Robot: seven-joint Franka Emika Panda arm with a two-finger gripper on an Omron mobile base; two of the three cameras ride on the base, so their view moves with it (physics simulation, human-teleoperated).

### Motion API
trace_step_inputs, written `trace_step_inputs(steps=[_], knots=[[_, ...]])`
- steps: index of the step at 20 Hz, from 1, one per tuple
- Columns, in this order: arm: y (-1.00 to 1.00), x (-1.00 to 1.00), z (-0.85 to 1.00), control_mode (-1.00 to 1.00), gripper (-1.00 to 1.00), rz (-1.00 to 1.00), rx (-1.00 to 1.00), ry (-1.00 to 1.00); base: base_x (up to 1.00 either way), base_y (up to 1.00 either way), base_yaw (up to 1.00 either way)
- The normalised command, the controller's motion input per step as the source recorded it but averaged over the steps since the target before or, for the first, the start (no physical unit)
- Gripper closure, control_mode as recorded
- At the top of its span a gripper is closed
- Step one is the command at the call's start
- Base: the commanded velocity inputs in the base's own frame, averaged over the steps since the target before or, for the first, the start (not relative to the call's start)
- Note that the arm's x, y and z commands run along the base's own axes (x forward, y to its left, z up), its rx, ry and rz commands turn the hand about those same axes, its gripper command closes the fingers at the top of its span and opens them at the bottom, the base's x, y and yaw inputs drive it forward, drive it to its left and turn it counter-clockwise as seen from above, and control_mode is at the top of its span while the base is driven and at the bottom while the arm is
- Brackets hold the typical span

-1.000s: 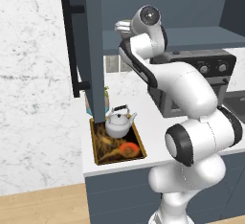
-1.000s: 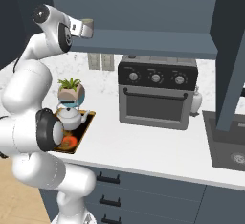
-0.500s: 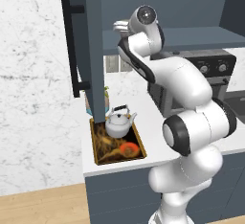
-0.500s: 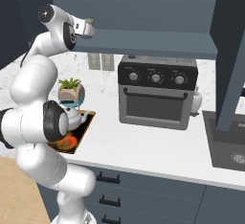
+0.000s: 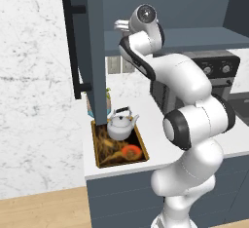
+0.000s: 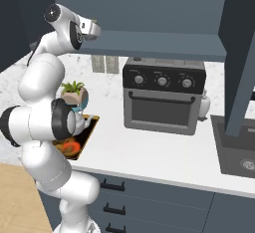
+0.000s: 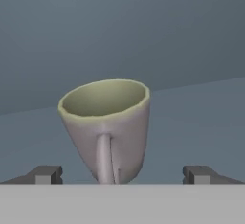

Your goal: Pick the kettle from the counter and place it on the tray. Then pick the mug from the cabinet and place it on the tray. Then close the cabinet doors.

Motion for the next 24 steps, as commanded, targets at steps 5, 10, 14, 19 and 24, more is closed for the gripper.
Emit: trace_step_inputs(steps=[5,10,14,19,24], knots=[[0.01,0.15,-0.01,-1.00,-1.00,0.00,0.00,0.00,0.00,0.00,0.00],[0.06,0.06,-0.01,-1.00,-1.00,0.00,0.00,0.00,0.00,0.00,0.00],[0.05,0.00,0.00,-1.00,-1.00,0.00,0.00,0.00,0.00,0.00,0.00],[0.02,0.05,-0.02,-1.00,-1.00,0.00,0.00,0.00,0.00,0.00,0.00],[0.00,0.05,0.00,-1.00,1.00,0.00,0.00,0.00,0.00,0.00,0.00]])
